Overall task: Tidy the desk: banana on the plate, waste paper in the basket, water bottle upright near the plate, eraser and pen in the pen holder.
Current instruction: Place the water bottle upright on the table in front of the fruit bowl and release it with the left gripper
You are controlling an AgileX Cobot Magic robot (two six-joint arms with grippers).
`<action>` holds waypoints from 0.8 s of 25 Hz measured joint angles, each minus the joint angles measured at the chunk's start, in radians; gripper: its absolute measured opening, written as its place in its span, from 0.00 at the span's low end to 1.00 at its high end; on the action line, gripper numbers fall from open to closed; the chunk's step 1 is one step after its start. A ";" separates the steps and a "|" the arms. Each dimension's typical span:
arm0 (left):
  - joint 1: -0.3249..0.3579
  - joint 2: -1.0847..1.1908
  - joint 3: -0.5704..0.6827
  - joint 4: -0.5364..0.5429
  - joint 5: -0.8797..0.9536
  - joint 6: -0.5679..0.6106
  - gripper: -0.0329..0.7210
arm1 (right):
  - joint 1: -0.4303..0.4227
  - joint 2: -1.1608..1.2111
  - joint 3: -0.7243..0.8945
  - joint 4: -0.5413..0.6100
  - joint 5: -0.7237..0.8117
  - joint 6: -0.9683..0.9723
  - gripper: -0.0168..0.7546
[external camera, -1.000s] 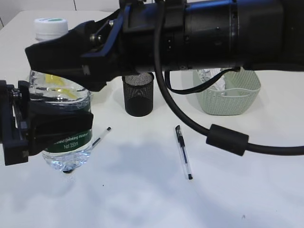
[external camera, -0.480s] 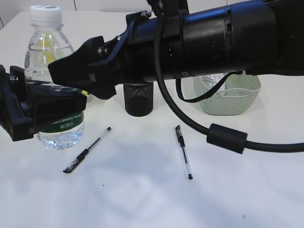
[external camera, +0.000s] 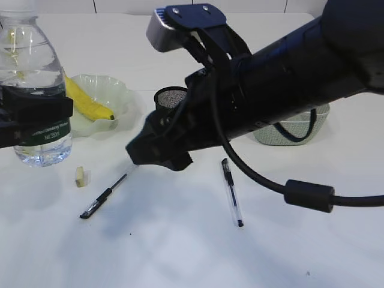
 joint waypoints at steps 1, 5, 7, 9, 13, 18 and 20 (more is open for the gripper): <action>0.011 0.000 0.000 0.000 0.000 0.000 0.55 | -0.002 -0.004 -0.004 -0.088 0.012 0.093 0.78; 0.059 0.000 0.000 0.000 -0.002 0.000 0.55 | -0.005 -0.006 -0.048 -0.526 0.131 0.497 0.78; 0.082 0.000 0.000 0.000 -0.007 0.000 0.55 | -0.005 -0.006 -0.069 -0.752 0.227 0.687 0.77; 0.100 0.000 0.000 0.000 -0.022 0.000 0.55 | -0.005 -0.006 -0.078 -0.934 0.305 0.846 0.75; 0.129 0.000 0.000 -0.004 -0.078 0.014 0.55 | -0.006 -0.006 -0.079 -1.160 0.427 0.993 0.72; 0.139 0.041 -0.007 -0.013 -0.098 0.095 0.55 | -0.006 -0.008 -0.079 -1.230 0.465 1.013 0.72; 0.139 0.083 -0.022 -0.013 -0.096 0.107 0.55 | -0.006 -0.008 -0.079 -1.241 0.467 1.015 0.72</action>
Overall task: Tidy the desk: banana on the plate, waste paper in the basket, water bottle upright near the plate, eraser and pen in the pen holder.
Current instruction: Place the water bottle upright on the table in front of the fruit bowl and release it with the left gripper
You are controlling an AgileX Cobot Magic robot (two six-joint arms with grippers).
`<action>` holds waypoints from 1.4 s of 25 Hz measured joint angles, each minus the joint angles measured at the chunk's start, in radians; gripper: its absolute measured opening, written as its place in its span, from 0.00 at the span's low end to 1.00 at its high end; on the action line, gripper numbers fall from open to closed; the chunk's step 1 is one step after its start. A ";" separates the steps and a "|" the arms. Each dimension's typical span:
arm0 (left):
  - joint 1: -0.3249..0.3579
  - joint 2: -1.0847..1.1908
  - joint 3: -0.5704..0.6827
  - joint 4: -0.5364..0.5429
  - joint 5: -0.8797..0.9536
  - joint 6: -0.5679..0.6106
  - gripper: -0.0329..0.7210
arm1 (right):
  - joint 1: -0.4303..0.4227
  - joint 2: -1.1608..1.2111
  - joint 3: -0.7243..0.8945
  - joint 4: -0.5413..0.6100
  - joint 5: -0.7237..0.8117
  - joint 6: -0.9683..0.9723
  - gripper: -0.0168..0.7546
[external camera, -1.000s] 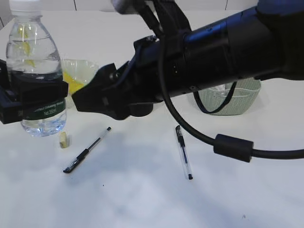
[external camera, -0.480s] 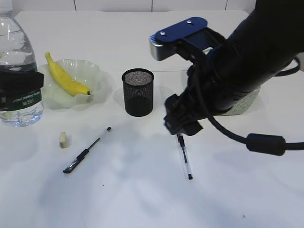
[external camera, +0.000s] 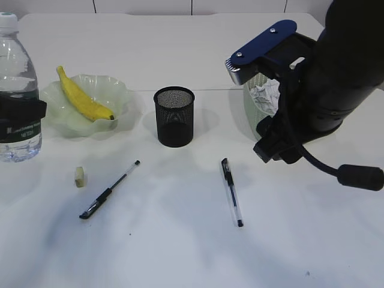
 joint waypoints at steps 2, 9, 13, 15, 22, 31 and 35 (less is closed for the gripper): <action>0.005 0.054 -0.019 0.000 0.014 0.006 0.55 | 0.000 0.000 0.000 -0.002 0.002 0.000 0.72; 0.060 0.223 -0.082 -0.001 0.137 0.016 0.55 | 0.000 0.000 0.000 -0.008 0.002 0.002 0.71; 0.071 0.303 -0.128 -0.001 0.252 0.055 0.55 | 0.000 0.000 0.000 -0.014 0.004 0.002 0.71; 0.071 0.341 -0.158 0.001 0.309 0.079 0.55 | 0.000 0.000 0.000 -0.018 0.004 0.004 0.71; 0.071 0.477 -0.254 0.005 0.442 0.170 0.55 | 0.000 0.000 0.000 -0.018 0.004 0.004 0.71; 0.052 0.627 -0.348 0.011 0.600 0.313 0.55 | 0.000 0.000 0.000 -0.020 0.004 0.004 0.71; 0.026 0.679 -0.390 0.013 0.619 0.325 0.55 | 0.000 0.000 0.000 -0.020 0.004 0.004 0.71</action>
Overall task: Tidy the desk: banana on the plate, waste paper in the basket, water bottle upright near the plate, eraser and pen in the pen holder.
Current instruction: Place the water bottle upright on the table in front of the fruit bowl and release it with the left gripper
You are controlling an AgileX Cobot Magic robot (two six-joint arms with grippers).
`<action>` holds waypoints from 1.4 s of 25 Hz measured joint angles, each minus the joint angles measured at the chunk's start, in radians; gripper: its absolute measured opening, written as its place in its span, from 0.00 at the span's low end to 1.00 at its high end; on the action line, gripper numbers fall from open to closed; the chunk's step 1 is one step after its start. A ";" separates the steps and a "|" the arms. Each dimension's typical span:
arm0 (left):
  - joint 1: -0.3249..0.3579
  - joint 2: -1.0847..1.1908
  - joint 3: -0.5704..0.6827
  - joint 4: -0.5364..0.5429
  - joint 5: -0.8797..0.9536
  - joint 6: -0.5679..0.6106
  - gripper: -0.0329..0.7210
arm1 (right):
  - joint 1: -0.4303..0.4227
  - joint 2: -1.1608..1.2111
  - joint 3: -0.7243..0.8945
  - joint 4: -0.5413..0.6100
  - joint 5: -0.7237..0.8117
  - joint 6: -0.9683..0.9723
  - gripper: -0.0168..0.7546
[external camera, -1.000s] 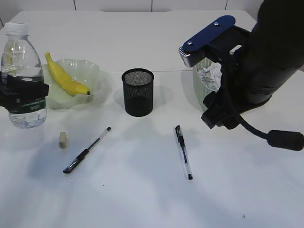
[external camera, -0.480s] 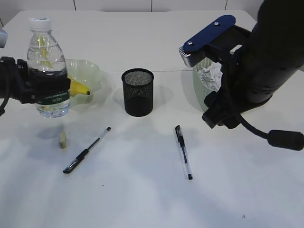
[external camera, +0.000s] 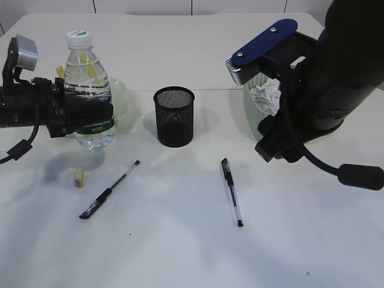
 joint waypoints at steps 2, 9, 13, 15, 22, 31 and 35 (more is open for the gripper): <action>-0.011 0.018 -0.015 0.000 0.002 0.000 0.55 | 0.000 0.000 0.000 0.000 0.000 0.000 0.71; -0.017 0.031 -0.020 0.000 0.004 0.002 0.55 | 0.000 0.000 0.000 0.000 0.000 0.000 0.71; -0.017 0.041 -0.021 0.000 0.010 0.058 0.55 | 0.000 0.000 0.000 0.000 0.000 0.000 0.71; -0.017 0.052 -0.021 0.000 0.009 0.116 0.55 | 0.000 0.000 0.000 0.000 0.000 0.000 0.71; -0.019 0.117 -0.029 0.000 0.009 0.233 0.55 | 0.000 0.000 0.000 0.000 0.000 0.002 0.71; -0.019 0.211 -0.078 -0.004 0.009 0.254 0.54 | 0.000 0.000 0.000 0.000 -0.004 0.002 0.71; -0.019 0.244 -0.121 -0.006 0.009 0.254 0.53 | 0.000 0.000 0.000 -0.004 -0.008 0.002 0.71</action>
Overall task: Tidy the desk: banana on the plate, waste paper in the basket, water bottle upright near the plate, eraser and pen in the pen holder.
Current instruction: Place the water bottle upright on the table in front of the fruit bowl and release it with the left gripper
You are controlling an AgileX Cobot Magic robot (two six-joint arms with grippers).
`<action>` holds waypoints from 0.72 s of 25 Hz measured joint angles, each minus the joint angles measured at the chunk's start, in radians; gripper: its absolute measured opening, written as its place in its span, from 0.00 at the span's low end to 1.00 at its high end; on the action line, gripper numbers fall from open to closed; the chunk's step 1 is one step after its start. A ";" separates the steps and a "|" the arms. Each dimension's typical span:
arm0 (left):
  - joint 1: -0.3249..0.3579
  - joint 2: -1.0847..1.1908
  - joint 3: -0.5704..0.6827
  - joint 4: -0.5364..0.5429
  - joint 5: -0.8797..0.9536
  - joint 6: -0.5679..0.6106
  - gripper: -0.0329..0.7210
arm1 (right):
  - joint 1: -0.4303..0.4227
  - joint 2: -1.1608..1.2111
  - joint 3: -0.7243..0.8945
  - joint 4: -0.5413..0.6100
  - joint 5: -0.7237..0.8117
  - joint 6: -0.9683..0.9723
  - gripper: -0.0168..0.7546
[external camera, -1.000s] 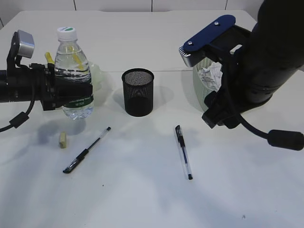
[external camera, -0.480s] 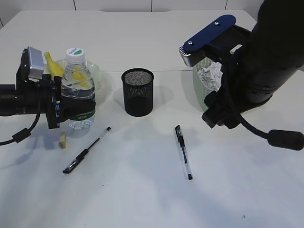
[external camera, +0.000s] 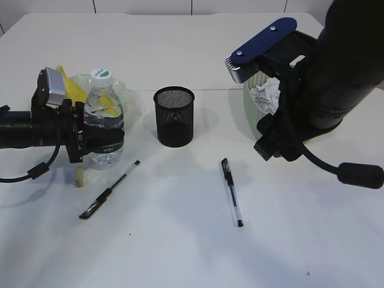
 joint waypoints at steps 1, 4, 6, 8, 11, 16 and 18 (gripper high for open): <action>0.000 0.008 -0.007 -0.002 0.000 0.000 0.53 | 0.000 0.000 0.000 0.000 0.000 0.000 0.71; 0.000 0.034 -0.016 -0.004 0.000 0.000 0.53 | 0.000 0.000 0.000 0.000 -0.002 0.000 0.71; 0.000 0.055 -0.020 -0.006 0.000 0.000 0.53 | 0.000 0.000 0.000 0.000 -0.002 0.000 0.71; 0.000 0.070 -0.020 -0.006 -0.002 0.000 0.53 | 0.000 0.000 0.000 0.000 -0.004 0.000 0.71; 0.000 0.076 -0.029 -0.008 0.000 -0.002 0.53 | 0.000 0.000 0.000 -0.002 -0.006 0.000 0.71; 0.000 0.076 -0.048 -0.008 0.000 -0.002 0.53 | 0.000 0.000 0.000 -0.002 -0.006 0.000 0.71; 0.000 0.076 -0.052 -0.008 0.000 -0.002 0.53 | 0.000 0.000 0.000 -0.002 -0.006 0.000 0.71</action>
